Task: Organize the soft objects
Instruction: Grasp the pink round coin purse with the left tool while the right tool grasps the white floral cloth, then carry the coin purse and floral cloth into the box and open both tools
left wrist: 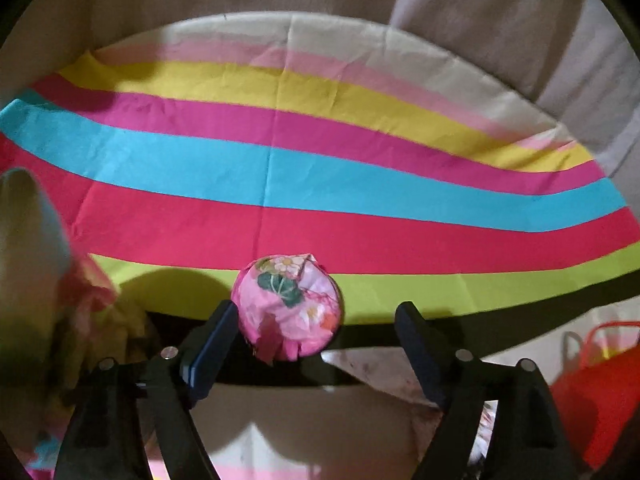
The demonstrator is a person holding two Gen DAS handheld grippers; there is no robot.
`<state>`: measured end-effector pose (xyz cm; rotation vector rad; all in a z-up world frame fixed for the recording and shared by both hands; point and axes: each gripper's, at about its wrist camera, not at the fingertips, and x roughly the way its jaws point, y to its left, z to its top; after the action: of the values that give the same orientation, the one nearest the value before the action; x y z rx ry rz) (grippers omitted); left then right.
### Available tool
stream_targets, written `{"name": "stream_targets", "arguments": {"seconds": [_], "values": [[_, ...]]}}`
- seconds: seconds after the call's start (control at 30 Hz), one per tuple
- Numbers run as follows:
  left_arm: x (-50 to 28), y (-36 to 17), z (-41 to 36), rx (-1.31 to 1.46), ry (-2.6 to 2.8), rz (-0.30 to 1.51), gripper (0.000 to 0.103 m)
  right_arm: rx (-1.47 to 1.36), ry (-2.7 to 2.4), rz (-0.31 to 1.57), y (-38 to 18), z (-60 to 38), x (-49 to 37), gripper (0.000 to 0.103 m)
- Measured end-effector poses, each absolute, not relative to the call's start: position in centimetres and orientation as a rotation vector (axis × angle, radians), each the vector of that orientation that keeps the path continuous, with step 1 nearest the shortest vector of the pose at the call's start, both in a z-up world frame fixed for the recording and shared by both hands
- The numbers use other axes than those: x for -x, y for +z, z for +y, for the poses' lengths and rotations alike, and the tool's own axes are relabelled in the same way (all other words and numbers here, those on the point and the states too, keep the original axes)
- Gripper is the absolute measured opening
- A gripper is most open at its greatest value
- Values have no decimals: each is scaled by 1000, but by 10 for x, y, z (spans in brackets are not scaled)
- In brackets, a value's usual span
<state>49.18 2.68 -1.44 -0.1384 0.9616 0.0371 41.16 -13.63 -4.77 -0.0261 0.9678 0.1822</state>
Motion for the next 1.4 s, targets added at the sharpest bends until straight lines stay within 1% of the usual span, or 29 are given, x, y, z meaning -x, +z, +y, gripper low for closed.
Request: {"name": "stream_targets", "arguments": {"seconds": [0.4, 0.47, 0.53, 0.57, 0.87, 1.17, 1.4], "values": [[-519, -52, 35, 179, 162, 1108, 83, 5, 175, 961, -42, -141, -401, 29], [-521, -53, 35, 165, 160, 1110, 83, 2, 175, 962, -42, -139, -401, 29], [-521, -54, 31, 130, 159, 1112, 80, 3, 176, 963, -42, -139, -401, 29], [-520, -53, 29, 116, 158, 1107, 72, 3, 177, 963, -42, -139, -401, 29], [-502, -46, 28, 121, 110, 1096, 70, 5, 182, 972, -45, -141, -406, 29], [-443, -17, 42, 191, 88, 1044, 70, 32, 201, 969, -33, -141, -394, 29], [-378, 16, 51, 267, 65, 978, 70, 64, 252, 940, -7, -135, -355, 29]]}}
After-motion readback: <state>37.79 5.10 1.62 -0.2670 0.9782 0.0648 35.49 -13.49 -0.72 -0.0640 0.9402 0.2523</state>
